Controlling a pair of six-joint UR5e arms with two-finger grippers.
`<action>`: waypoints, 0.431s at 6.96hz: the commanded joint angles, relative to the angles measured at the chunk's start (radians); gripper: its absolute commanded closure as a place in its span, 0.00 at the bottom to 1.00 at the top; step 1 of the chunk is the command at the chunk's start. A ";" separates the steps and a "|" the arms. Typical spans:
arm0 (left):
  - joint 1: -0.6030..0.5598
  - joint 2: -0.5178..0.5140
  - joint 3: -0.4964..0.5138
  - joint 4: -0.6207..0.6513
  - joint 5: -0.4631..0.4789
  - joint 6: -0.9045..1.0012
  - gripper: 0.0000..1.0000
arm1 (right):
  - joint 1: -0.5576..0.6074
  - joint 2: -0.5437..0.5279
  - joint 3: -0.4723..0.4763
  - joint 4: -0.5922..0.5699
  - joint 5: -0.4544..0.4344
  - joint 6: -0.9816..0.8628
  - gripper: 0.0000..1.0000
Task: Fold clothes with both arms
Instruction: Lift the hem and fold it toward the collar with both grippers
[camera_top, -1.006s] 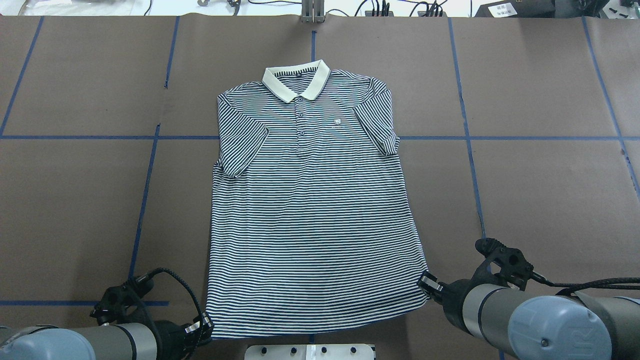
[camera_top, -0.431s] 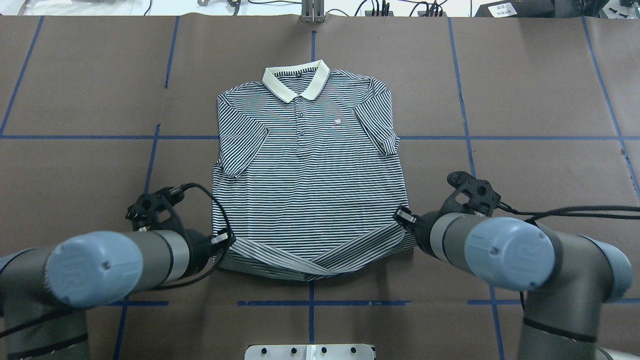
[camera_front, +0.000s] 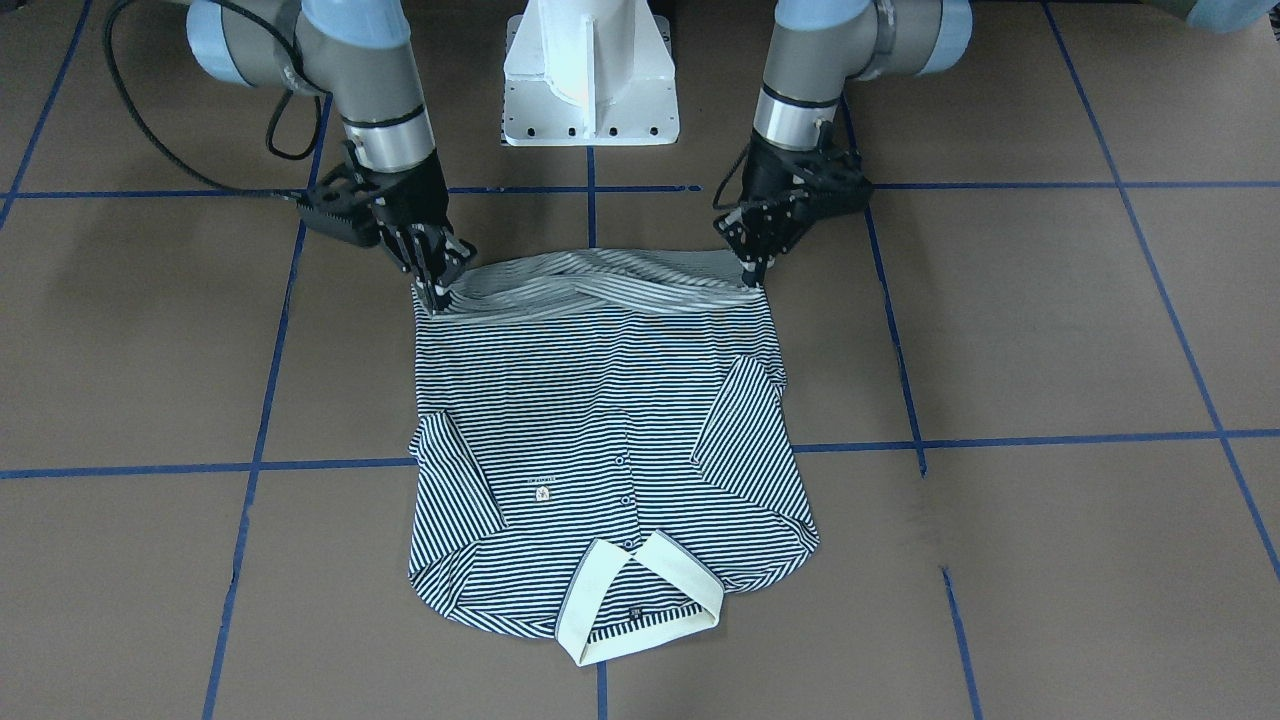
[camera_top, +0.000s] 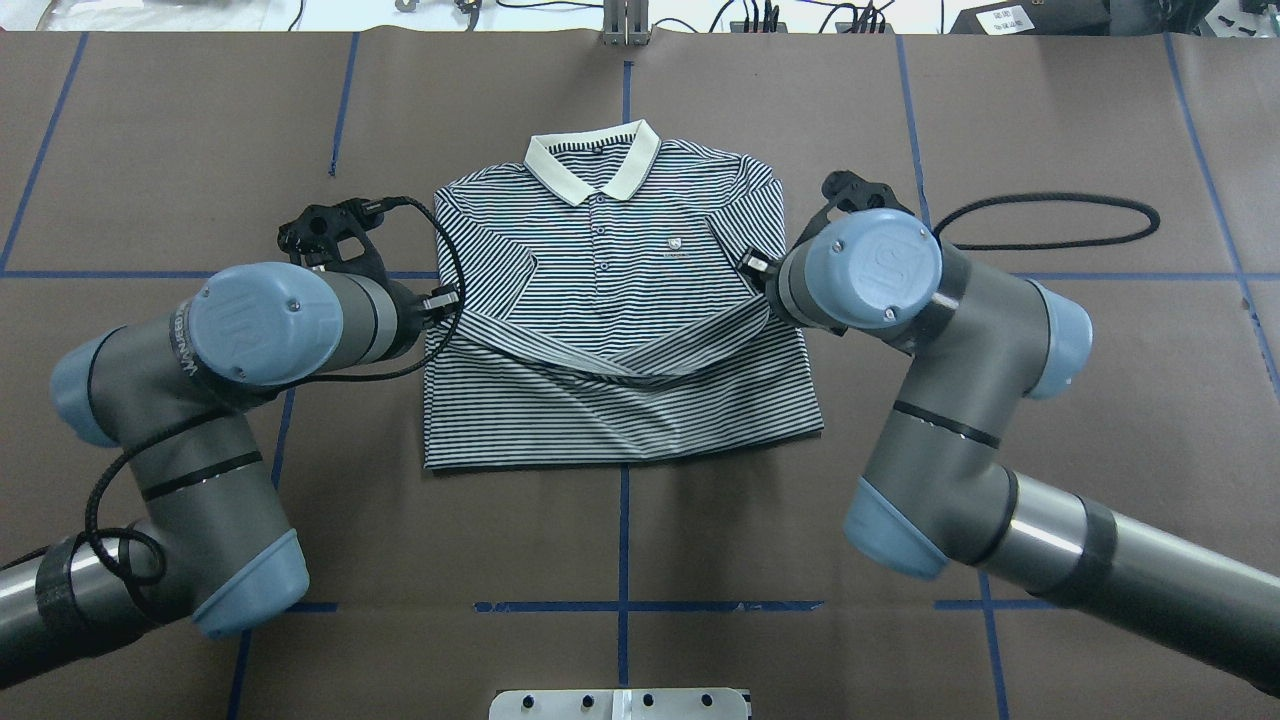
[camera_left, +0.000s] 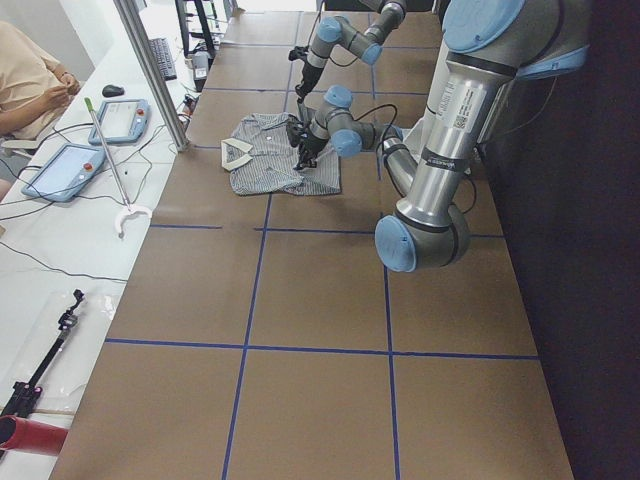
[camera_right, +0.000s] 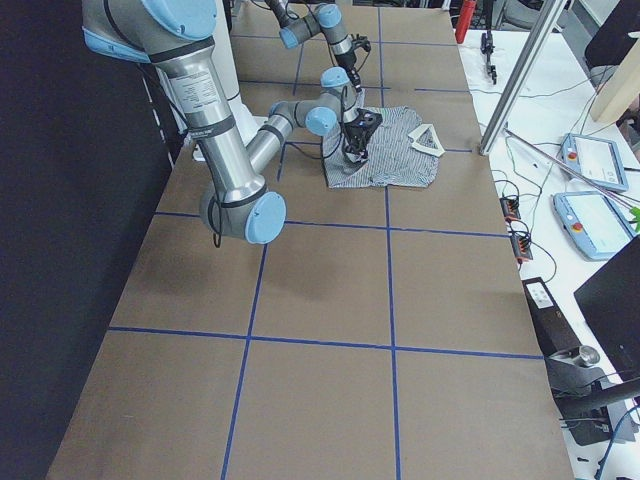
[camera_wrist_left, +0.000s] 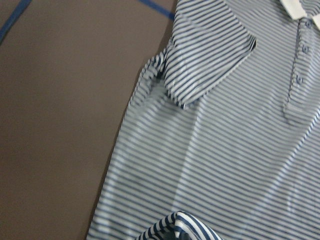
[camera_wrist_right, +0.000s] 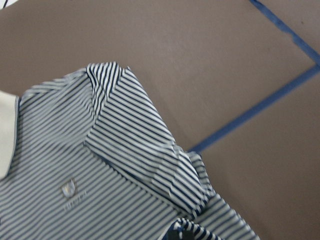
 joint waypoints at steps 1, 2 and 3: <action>-0.073 -0.035 0.146 -0.106 -0.003 0.069 1.00 | 0.104 0.154 -0.260 0.052 0.045 -0.068 1.00; -0.090 -0.065 0.183 -0.110 -0.003 0.074 1.00 | 0.124 0.192 -0.360 0.124 0.051 -0.068 1.00; -0.099 -0.093 0.226 -0.111 -0.002 0.074 1.00 | 0.126 0.222 -0.432 0.150 0.051 -0.079 1.00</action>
